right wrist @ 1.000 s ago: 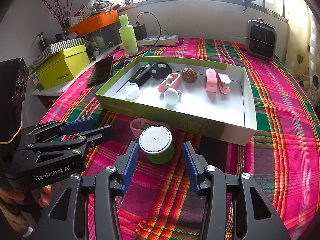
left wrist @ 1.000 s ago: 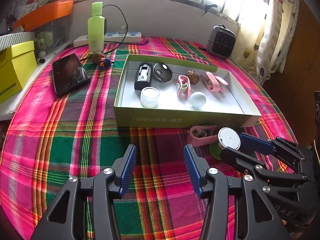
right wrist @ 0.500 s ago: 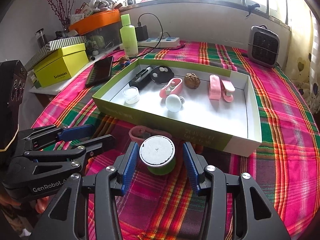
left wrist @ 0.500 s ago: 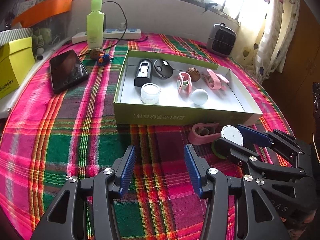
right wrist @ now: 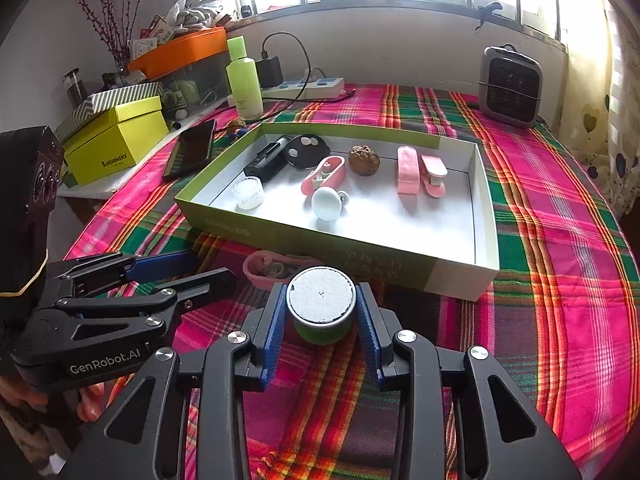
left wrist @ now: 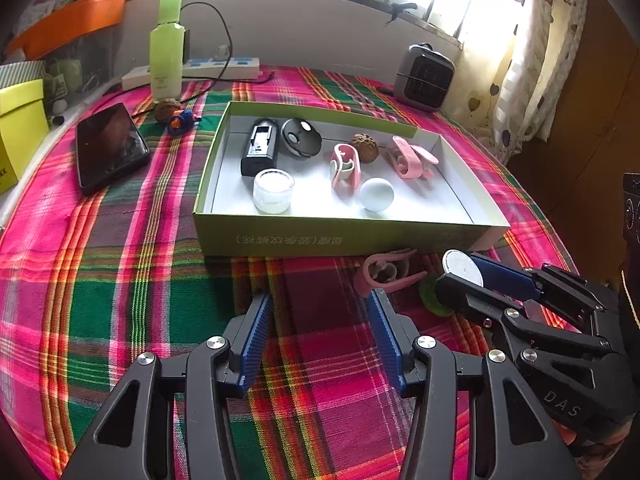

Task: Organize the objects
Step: 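Lift the spool with the right gripper while the left gripper approaches the pink-and-white clip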

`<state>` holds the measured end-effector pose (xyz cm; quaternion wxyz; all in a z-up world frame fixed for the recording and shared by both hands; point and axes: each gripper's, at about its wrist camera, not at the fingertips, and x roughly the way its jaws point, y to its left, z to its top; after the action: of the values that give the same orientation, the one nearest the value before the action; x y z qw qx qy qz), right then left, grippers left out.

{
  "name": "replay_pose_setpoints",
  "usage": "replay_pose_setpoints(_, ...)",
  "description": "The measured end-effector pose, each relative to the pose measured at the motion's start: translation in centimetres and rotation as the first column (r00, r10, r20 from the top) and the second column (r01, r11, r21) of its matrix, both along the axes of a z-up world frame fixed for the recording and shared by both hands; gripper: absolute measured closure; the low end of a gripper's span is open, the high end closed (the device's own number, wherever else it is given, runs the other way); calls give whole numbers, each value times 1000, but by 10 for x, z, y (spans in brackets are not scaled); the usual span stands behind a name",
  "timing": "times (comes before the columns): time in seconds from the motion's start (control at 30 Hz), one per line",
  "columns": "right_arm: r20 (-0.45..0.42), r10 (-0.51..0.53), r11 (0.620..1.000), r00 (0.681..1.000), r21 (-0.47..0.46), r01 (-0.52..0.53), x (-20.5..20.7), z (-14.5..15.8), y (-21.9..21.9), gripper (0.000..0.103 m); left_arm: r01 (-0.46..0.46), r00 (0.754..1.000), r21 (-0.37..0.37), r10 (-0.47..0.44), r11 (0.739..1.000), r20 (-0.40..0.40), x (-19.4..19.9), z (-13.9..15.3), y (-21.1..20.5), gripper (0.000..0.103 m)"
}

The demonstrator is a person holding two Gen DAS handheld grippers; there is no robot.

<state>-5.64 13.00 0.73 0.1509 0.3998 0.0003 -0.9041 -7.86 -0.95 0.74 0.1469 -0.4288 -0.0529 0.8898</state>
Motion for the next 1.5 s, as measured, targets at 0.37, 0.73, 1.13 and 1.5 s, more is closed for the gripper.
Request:
replay_pose_setpoints(0.37, -17, -67, 998, 998, 11, 67, 13, 9, 31, 67, 99, 995, -17, -100, 995, -19, -7, 3, 23, 55)
replay_pose_setpoints(0.73, -11, -112, 994, 994, -9, 112, 15, 8, 49, 67, 170, 985, -11, -170, 985, -15, -7, 2, 41, 55)
replay_pose_setpoints(1.13, -11, -153, 988, 988, -28, 152, 22, 7, 72, 67, 245, 969, 30, -245, 969, 16, 9, 2, 62, 55)
replay_pose_setpoints(1.5, -2, -171, 985, 985, -36, 171, 25, 4, 86, 67, 282, 959, 5, -282, 960, 24, 14, 3, 79, 55)
